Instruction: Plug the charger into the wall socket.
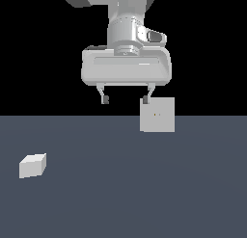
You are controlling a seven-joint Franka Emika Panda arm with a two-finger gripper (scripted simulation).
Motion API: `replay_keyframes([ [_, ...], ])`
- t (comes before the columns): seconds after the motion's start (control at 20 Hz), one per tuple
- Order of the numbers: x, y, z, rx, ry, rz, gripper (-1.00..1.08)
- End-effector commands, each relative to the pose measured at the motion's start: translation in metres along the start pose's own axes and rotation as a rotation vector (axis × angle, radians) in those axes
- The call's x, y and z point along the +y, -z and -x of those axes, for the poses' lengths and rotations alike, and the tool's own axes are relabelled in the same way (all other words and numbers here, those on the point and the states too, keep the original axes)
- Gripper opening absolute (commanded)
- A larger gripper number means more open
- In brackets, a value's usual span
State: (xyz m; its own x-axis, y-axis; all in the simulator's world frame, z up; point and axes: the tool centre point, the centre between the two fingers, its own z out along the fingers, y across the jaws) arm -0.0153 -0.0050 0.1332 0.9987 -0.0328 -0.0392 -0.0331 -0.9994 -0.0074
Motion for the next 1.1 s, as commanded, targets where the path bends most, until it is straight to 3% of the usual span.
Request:
replay_keyframes([
  [0.0, -0.008, -0.003, 0.002, 0.012, 0.02, -0.002, 1.0],
  [1.05, -0.126, -0.055, 0.051, 0.219, 0.333, -0.033, 1.0],
])
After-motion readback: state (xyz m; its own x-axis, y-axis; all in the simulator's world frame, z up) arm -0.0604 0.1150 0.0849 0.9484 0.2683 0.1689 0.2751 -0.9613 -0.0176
